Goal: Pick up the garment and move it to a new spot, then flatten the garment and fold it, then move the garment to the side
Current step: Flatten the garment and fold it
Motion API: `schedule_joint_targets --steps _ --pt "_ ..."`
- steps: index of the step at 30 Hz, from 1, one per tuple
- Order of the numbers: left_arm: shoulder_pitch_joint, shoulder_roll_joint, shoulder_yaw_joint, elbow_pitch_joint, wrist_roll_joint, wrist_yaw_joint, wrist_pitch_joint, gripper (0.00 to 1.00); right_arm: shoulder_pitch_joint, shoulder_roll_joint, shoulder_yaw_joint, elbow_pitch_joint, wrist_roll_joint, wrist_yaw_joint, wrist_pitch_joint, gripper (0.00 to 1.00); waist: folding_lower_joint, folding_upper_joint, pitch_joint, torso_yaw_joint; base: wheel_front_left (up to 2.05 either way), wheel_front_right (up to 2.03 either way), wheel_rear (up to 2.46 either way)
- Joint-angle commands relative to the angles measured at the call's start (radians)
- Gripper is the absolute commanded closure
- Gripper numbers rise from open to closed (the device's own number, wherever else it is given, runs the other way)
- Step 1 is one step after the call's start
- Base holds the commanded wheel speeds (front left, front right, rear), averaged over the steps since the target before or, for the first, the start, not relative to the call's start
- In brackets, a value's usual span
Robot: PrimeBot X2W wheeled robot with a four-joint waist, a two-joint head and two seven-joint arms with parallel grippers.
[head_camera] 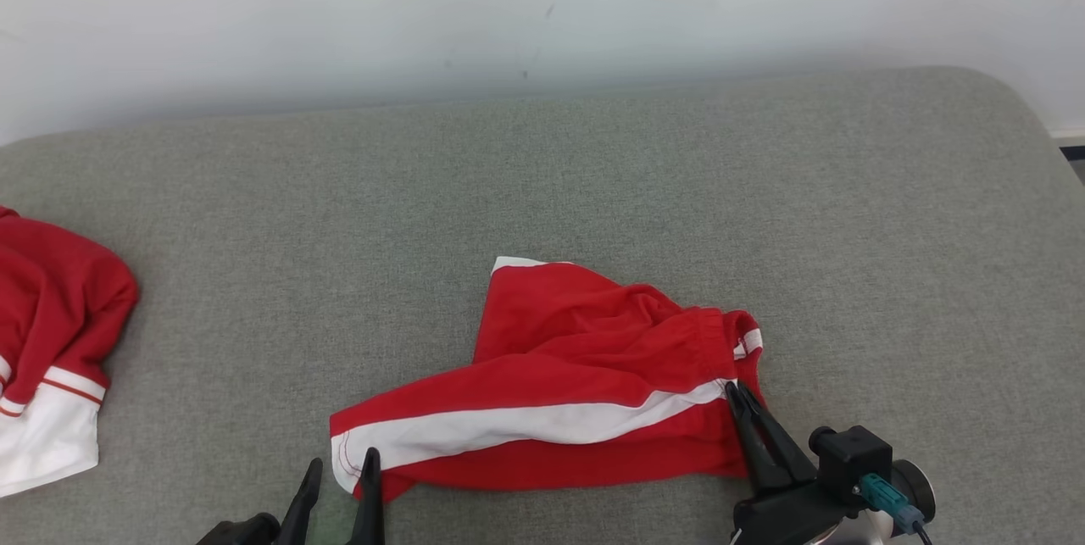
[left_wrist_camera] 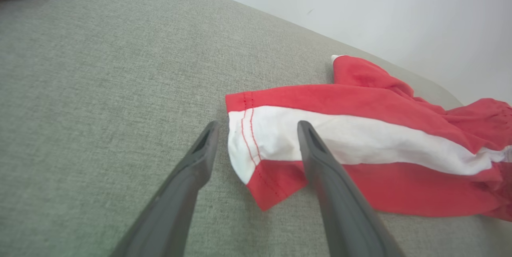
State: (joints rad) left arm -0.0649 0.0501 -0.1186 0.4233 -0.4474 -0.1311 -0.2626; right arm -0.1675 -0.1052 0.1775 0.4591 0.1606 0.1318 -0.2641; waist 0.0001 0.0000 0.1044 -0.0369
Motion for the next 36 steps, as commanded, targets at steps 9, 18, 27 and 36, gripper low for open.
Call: schedule_joint_targets --steps 9,18,27,36 --pt "0.022 0.001 0.004 0.013 -0.007 0.001 -0.003 0.0 0.036 -0.016 -0.035 -0.025 0.003 -0.002 0.0 1.0 -0.0001 0.0 -0.018 -0.011 0.0 0.0 0.0" --pt "0.005 0.001 -0.013 0.042 -0.045 0.001 -0.003 0.0 0.04 -0.01 -0.073 -0.013 -0.022 -0.002 0.0 1.0 -0.0001 0.0 -0.013 -0.023 0.0 0.0 0.0" --pt "-0.018 0.001 -0.044 0.04 -0.078 0.001 -0.003 0.0 0.033 0.004 -0.071 -0.003 -0.034 -0.002 0.0 1.0 -0.0001 0.0 -0.009 -0.025 0.0 0.0 0.0" --pt "-0.034 0.006 -0.067 0.068 -0.113 0.001 -0.003 0.0 0.027 0.011 -0.066 0.0 -0.028 -0.002 0.0 1.0 -0.0001 0.0 -0.006 -0.03 0.0 0.0 0.0"
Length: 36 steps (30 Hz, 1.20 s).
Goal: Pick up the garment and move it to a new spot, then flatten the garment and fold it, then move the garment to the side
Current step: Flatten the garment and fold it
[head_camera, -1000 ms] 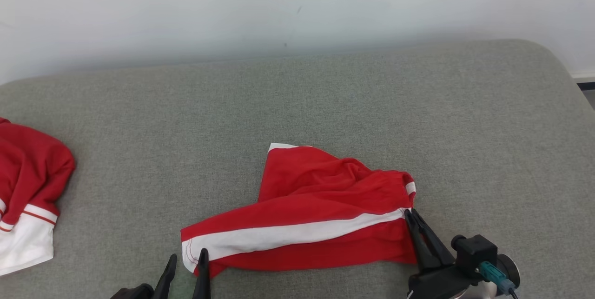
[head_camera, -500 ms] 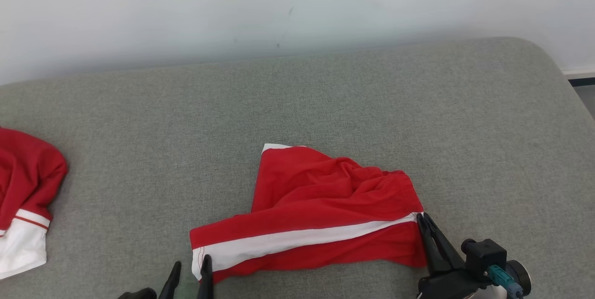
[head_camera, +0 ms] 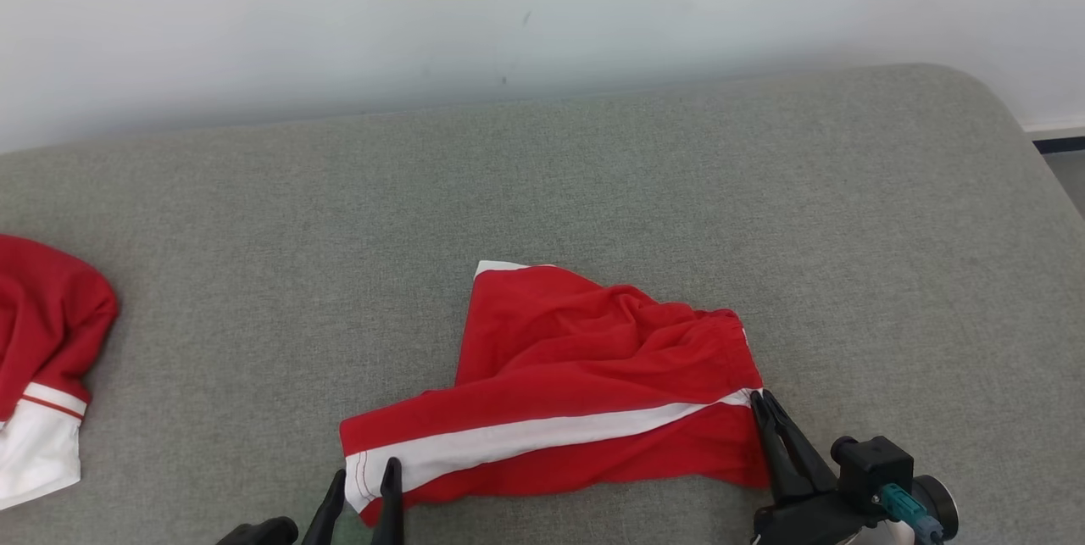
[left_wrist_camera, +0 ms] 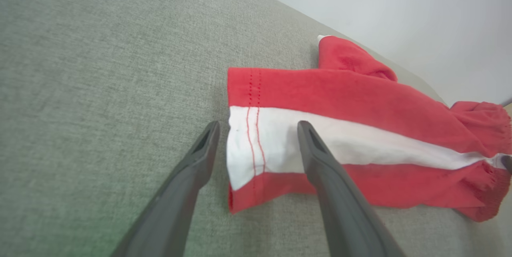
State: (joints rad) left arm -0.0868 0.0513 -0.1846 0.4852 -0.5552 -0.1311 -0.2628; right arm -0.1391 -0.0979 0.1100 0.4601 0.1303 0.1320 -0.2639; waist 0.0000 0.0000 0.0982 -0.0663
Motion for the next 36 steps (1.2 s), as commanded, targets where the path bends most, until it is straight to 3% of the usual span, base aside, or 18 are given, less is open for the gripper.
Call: schedule_joint_targets --steps 1,5,6,8,12,13,16,27,32,36 --pt "-0.013 0.005 -0.004 0.011 -0.011 0.001 -0.003 0.0 -0.002 0.005 0.001 -0.002 0.002 -0.002 0.0 1.0 0.0 0.0 0.001 -0.001 0.0 0.0 0.0" --pt "-0.022 0.01 -0.008 0.007 -0.018 0.001 -0.003 0.02 -0.004 0.005 0.001 -0.003 0.004 -0.002 0.0 1.0 0.0 0.0 0.004 -0.001 0.0 0.0 0.0" --pt "-0.022 0.01 -0.005 0.001 -0.017 0.001 -0.003 0.1 -0.004 0.004 0.0 -0.004 0.006 -0.002 0.0 1.0 0.0 0.0 0.005 -0.001 0.0 0.0 0.0" --pt "-0.015 0.01 -0.004 -0.004 -0.012 0.001 -0.003 0.52 -0.005 0.003 -0.001 -0.004 0.007 -0.002 0.0 1.0 0.0 0.0 0.006 0.001 0.0 0.0 0.0" --pt "-0.012 0.012 -0.008 -0.004 -0.005 0.001 -0.003 0.58 -0.008 0.002 -0.001 -0.004 0.009 -0.002 0.0 1.0 0.0 0.0 0.008 0.004 0.0 0.0 0.0" --pt "-0.013 0.012 -0.01 -0.001 -0.002 0.001 -0.003 0.73 -0.009 0.003 -0.002 -0.004 0.007 -0.002 0.0 1.0 0.0 0.0 0.008 0.005 0.0 0.0 0.0" --pt "-0.015 0.014 -0.011 0.004 -0.001 0.001 -0.003 1.0 -0.013 0.006 -0.001 -0.003 0.005 -0.002 0.0 1.0 0.0 0.0 0.011 0.006 0.0 0.0 0.0" --pt "-0.033 0.045 0.017 -0.102 0.068 0.001 -0.003 1.0 -0.044 0.019 -0.016 -0.102 0.039 -0.002 0.0 1.0 0.0 0.0 -0.047 0.009 0.0 0.0 0.0" --pt "-0.099 0.121 0.015 -0.182 0.103 0.001 -0.003 1.0 -0.114 0.016 0.004 -0.179 0.081 -0.002 0.0 1.0 0.0 0.0 -0.106 0.008 0.0 0.0 0.0" --pt "-0.19 0.217 0.003 -0.235 0.126 0.001 -0.003 1.0 -0.19 -0.004 0.026 -0.229 0.114 -0.002 0.0 1.0 0.0 0.0 -0.145 0.008 0.0 0.0 0.0"
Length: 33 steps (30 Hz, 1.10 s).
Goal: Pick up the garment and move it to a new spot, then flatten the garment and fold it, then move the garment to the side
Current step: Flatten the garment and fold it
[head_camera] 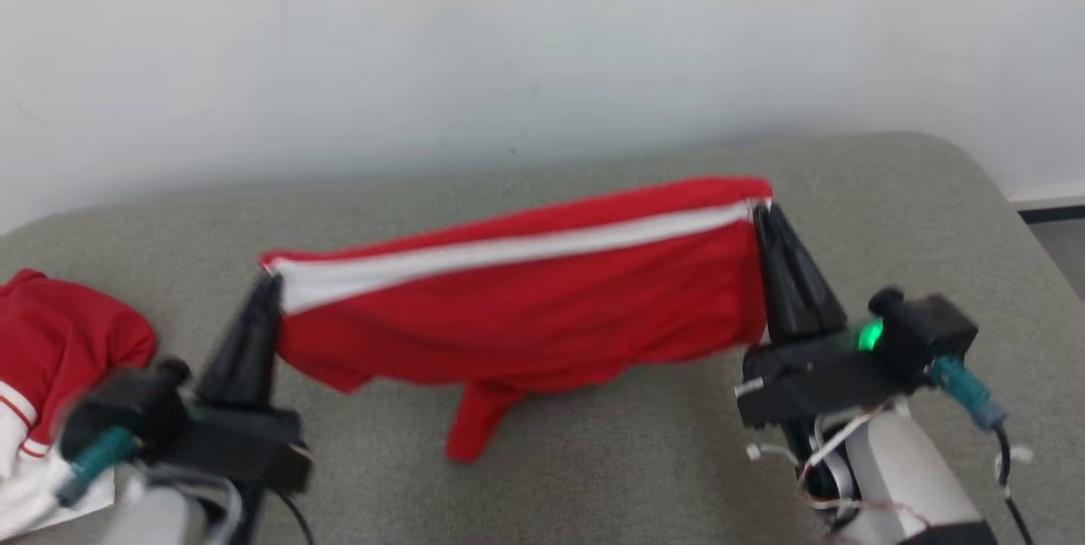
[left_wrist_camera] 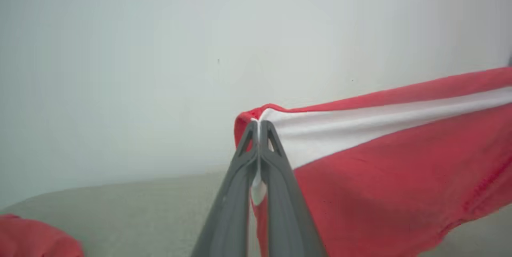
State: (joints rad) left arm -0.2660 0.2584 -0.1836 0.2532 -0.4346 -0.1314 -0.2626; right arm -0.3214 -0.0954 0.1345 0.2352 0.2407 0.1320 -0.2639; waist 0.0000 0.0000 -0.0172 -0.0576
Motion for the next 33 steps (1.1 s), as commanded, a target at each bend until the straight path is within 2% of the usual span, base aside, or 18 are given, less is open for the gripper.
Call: schedule_joint_targets --steps 1,4,8,11,13,19,25,29,33 --pt "-0.033 0.041 -0.002 -0.011 0.011 0.002 -0.003 1.0 -0.032 -0.009 0.009 -0.011 0.018 -0.002 0.0 1.0 0.0 0.0 -0.037 -0.005 0.0 0.0 0.0" --pt "-0.104 0.117 -0.015 -0.007 0.01 0.002 -0.002 1.0 -0.111 -0.039 0.055 0.003 0.029 -0.002 0.0 1.0 0.0 0.0 -0.05 -0.013 0.0 0.0 0.0" --pt "-0.236 0.203 -0.046 0.031 -0.028 0.002 0.047 1.0 -0.259 -0.064 0.115 0.064 0.108 -0.002 0.01 1.0 0.0 0.0 -0.021 -0.016 0.0 0.0 0.0" --pt "-0.318 0.232 -0.075 0.061 -0.024 0.002 0.07 1.0 -0.351 -0.084 0.16 0.118 0.129 -0.002 0.026 1.0 0.0 0.0 0.026 -0.016 0.0 0.0 0.0" --pt "-0.347 0.239 -0.085 0.069 -0.024 0.002 0.083 1.0 -0.384 -0.09 0.171 0.137 0.134 -0.002 0.035 1.0 0.0 0.0 0.055 -0.015 0.0 0.0 0.0" --pt "-0.569 0.227 -0.143 0.146 0.005 0.002 0.116 1.0 -0.629 -0.111 0.184 0.286 0.169 -0.002 0.048 1.0 0.0 0.0 0.28 0.01 0.0 0.0 0.0" --pt "-0.85 0.191 -0.168 0.28 0.069 0.005 0.084 1.0 -0.926 -0.149 0.221 0.421 0.104 -0.002 0.015 1.0 0.0 0.0 0.457 0.043 0.0 0.0 0.0" --pt "-1.003 0.178 -0.173 0.33 0.125 0.026 0.022 1.0 -1.062 -0.163 0.203 0.478 0.057 -0.002 -0.001 1.0 0.0 0.0 0.48 0.059 0.0 0.0 0.0" --pt "-1.087 0.172 -0.17 0.325 0.175 0.041 -0.001 1.0 -1.096 -0.166 0.119 0.406 0.007 -0.002 -0.001 1.0 0.0 0.0 0.47 0.076 0.0 0.0 0.0"
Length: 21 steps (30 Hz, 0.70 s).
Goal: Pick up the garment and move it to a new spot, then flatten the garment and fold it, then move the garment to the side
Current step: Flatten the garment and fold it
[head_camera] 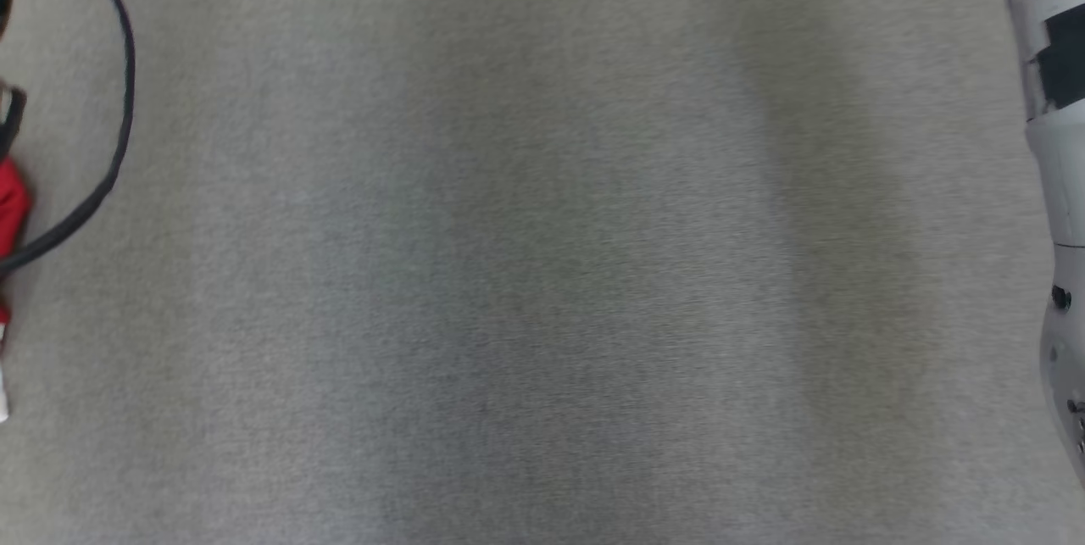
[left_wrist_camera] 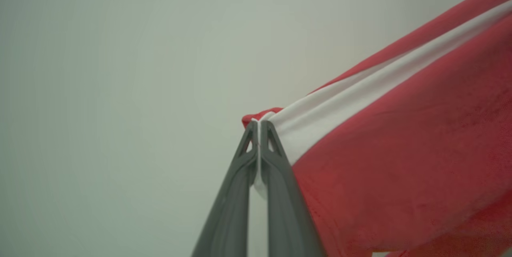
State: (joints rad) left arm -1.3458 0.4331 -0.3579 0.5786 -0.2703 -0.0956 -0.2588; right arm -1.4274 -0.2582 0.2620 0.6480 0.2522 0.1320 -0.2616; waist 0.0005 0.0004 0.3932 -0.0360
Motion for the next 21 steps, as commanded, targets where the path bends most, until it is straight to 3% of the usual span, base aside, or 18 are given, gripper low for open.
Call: schedule_joint_targets --steps 1,6,11,17,21 --pt "-0.006 -0.009 0.008 -0.007 0.012 0.004 -0.005 1.0 0.03 0.001 -0.025 -0.019 -0.009 -0.002 -0.003 1.0 -0.0005 -0.0004 0.056 0.058 0.0 0.0 0.0" --pt "0.167 -0.064 0.034 -0.054 -0.01 -0.008 -0.006 1.0 0.179 -0.004 0.034 -0.008 0.02 -0.002 -0.002 1.0 -0.0005 -0.0004 0.028 0.065 0.0 0.0 0.0" --pt "0.465 -0.146 0.108 -0.058 -0.064 -0.006 -0.007 1.0 0.443 -0.015 0.093 -0.035 0.091 -0.002 -0.002 1.0 -0.0005 -0.0004 -0.041 0.066 0.0 0.0 0.0" --pt "0.832 -0.254 0.221 -0.071 -0.088 -0.018 -0.007 1.0 0.799 -0.022 0.099 -0.134 0.181 -0.002 -0.003 1.0 -0.0005 -0.0004 -0.154 0.049 0.0 0.0 0.0" --pt "1.006 -0.293 0.278 -0.059 -0.083 -0.027 -0.007 1.0 0.998 -0.028 0.073 -0.197 0.208 -0.002 -0.003 1.0 -0.0005 -0.0004 -0.224 0.033 0.0 0.0 0.0"
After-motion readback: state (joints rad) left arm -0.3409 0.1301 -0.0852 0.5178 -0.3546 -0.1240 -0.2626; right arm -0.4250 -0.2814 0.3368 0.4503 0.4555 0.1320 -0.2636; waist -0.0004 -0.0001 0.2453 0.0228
